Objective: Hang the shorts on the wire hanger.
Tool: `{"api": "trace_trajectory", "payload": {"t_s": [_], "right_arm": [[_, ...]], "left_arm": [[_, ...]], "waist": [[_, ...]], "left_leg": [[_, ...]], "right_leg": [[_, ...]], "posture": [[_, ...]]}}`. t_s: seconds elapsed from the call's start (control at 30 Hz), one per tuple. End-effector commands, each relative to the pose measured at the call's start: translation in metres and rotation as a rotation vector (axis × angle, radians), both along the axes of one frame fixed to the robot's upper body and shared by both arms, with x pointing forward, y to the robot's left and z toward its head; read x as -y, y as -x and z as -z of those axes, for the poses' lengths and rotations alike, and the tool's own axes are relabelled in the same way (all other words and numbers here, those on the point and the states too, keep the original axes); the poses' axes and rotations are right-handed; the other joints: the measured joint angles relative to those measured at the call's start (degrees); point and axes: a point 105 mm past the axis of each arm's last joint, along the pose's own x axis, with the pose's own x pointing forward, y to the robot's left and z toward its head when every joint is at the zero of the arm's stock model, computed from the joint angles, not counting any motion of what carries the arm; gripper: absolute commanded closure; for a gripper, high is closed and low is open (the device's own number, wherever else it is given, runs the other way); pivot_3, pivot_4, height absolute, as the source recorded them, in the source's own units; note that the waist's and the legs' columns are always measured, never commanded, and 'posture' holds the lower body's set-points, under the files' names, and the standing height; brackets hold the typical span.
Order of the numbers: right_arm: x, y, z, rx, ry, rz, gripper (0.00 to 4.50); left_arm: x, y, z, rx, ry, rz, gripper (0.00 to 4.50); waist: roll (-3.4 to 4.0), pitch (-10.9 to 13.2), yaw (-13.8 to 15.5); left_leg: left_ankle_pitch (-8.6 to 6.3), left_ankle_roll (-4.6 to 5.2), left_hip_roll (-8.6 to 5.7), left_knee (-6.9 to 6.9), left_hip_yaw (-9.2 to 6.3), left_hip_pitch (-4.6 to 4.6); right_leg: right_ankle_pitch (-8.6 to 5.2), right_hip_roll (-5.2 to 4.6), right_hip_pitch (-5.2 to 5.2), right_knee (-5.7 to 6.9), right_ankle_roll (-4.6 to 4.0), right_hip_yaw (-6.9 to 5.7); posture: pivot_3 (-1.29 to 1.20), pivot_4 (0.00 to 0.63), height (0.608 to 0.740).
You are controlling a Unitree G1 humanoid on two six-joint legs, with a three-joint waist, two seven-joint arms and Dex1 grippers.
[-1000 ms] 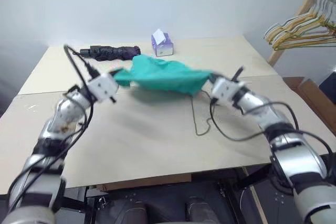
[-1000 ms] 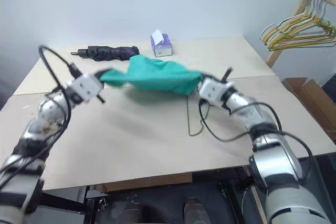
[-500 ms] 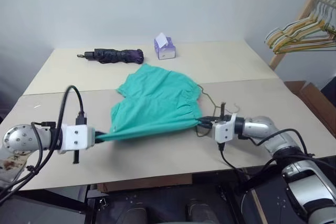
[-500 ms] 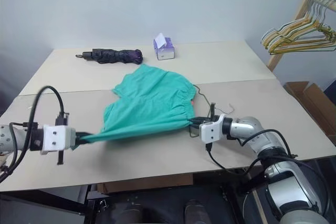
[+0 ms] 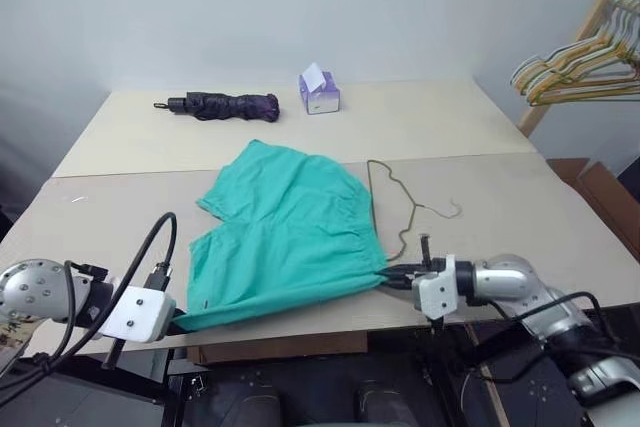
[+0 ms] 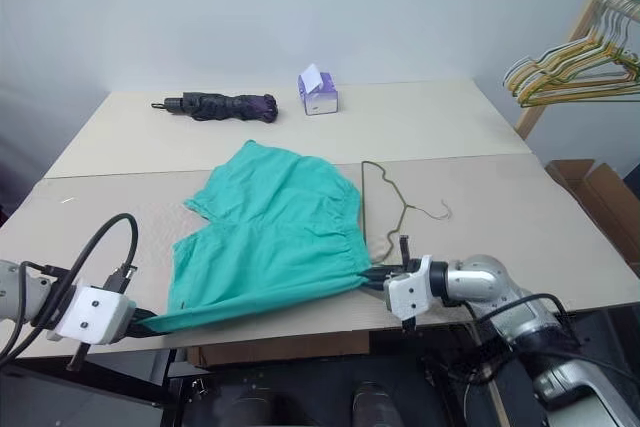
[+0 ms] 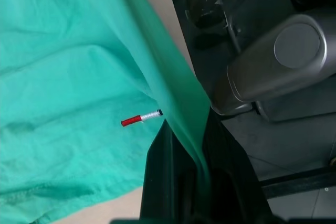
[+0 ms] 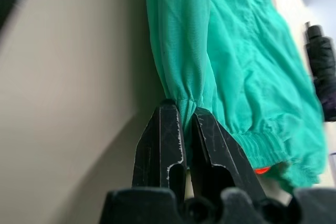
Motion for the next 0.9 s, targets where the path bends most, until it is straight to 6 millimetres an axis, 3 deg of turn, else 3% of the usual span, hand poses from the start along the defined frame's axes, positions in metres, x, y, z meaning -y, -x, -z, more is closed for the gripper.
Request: {"api": "trace_trajectory", "payload": {"t_s": [0.03,0.23,0.37,0.67,0.73,0.9], "right_arm": [[0.003,0.002,-0.013,-0.021,-0.02,0.052,4.5],[0.001,0.013,-0.011,-0.078,-0.003,0.06,4.5],[0.001,0.015,-0.013,-0.097,-0.002,0.064,3.25],[0.013,0.016,-0.017,-0.158,0.044,0.063,0.18],[0.018,0.018,-0.017,-0.173,0.076,0.062,0.0],[0.034,0.019,-0.027,-0.29,0.085,0.122,0.0]], "left_arm": [[-0.002,0.0,-0.004,0.013,-0.003,-0.011,4.47],[0.003,0.006,-0.006,-0.02,0.023,-0.008,4.47],[0.008,0.007,-0.013,-0.043,0.06,-0.016,3.54],[0.017,0.007,-0.048,-0.108,0.18,-0.05,0.7],[0.012,0.004,-0.057,-0.115,0.202,-0.071,0.05],[0.01,-0.004,-0.08,-0.11,0.296,-0.108,0.02]], "waist": [[0.0,0.0,0.0],[-0.11,0.1,0.1],[-0.13,0.1,0.7],[-0.16,0.1,1.2],[-0.16,0.1,1.2],[-0.21,0.2,1.3]], "left_leg": [[0.0,0.0,0.0,0.0,0.01,0.0],[-0.01,0.0,0.06,0.0,0.03,0.0],[-0.01,-0.01,0.06,0.01,0.05,0.0],[-0.02,-0.01,0.07,0.01,0.07,-0.01],[-0.02,-0.01,0.07,0.01,0.07,-0.01],[-0.02,-0.01,0.07,0.01,0.07,-0.02]], "right_leg": [[0.0,0.0,0.0,0.0,0.0,0.0],[-0.27,0.04,-0.02,-0.02,0.43,-0.01],[-0.31,0.04,-0.02,-0.04,0.47,0.0],[-0.38,0.04,-0.04,-0.06,0.49,-0.01],[-0.38,0.04,-0.03,-0.06,0.5,-0.01],[-0.41,0.04,-0.04,-0.08,0.49,-0.02]], "posture": [[0.04,0.047,0.74],[0.04,0.055,0.74],[0.04,0.057,0.74],[0.04,0.057,0.74],[0.05,0.058,0.74],[0.06,0.058,0.74]]}}
